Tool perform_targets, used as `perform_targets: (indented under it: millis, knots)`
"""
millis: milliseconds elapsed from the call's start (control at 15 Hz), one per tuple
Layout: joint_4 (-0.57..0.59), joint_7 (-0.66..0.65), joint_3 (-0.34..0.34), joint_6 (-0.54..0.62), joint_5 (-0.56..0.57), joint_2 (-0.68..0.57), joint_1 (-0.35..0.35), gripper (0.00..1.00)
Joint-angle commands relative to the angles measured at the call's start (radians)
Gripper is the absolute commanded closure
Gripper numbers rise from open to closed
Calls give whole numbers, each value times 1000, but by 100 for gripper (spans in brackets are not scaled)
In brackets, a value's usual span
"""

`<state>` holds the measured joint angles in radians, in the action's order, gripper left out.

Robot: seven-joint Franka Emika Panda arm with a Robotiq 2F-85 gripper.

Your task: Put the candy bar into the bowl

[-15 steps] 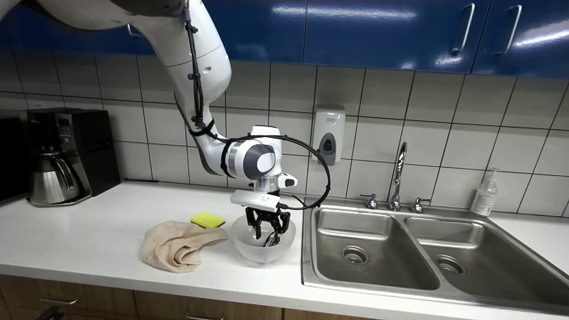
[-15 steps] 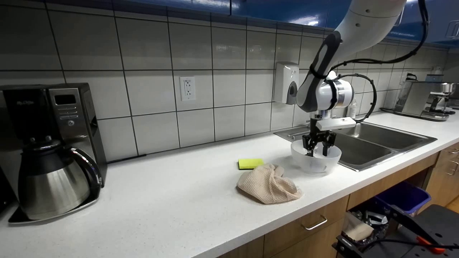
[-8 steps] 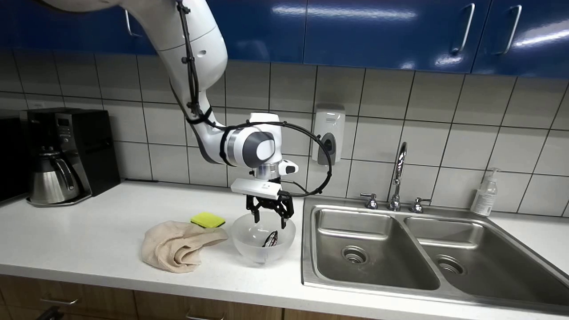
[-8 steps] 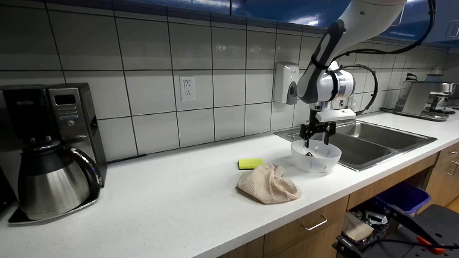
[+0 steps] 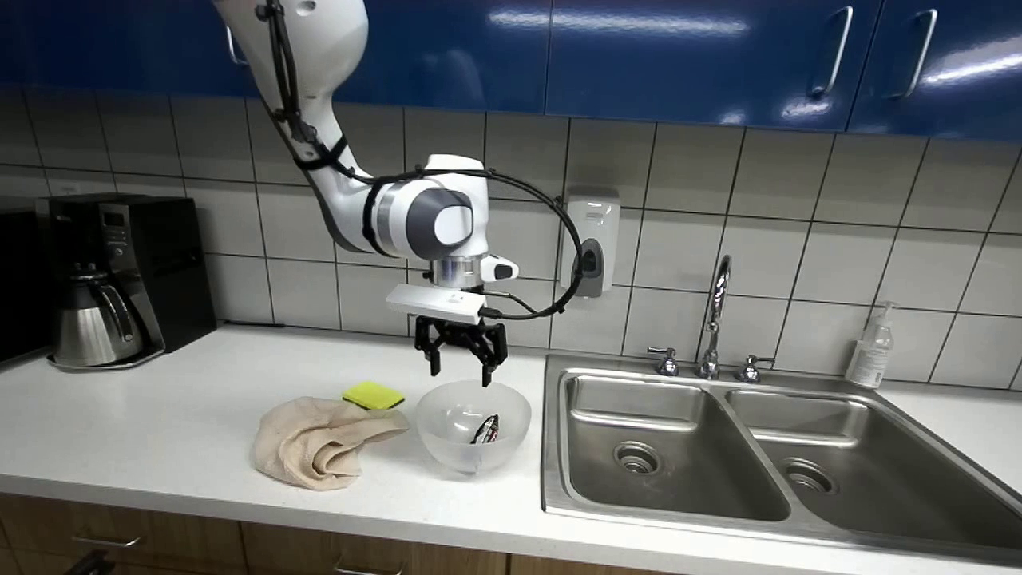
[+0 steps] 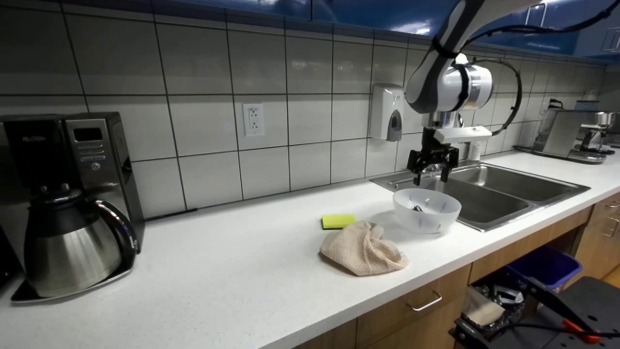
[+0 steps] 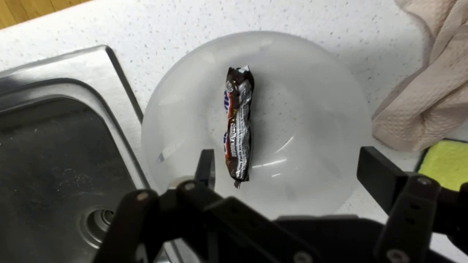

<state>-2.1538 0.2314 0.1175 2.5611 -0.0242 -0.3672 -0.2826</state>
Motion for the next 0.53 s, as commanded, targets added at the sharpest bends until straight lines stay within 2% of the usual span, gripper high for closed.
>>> perform_targets:
  millis: [0,467]
  knots:
    - [-133,81,-24,-100,-26,178,3,0]
    - [-265,211,-29,-264,-17,386,95,0]
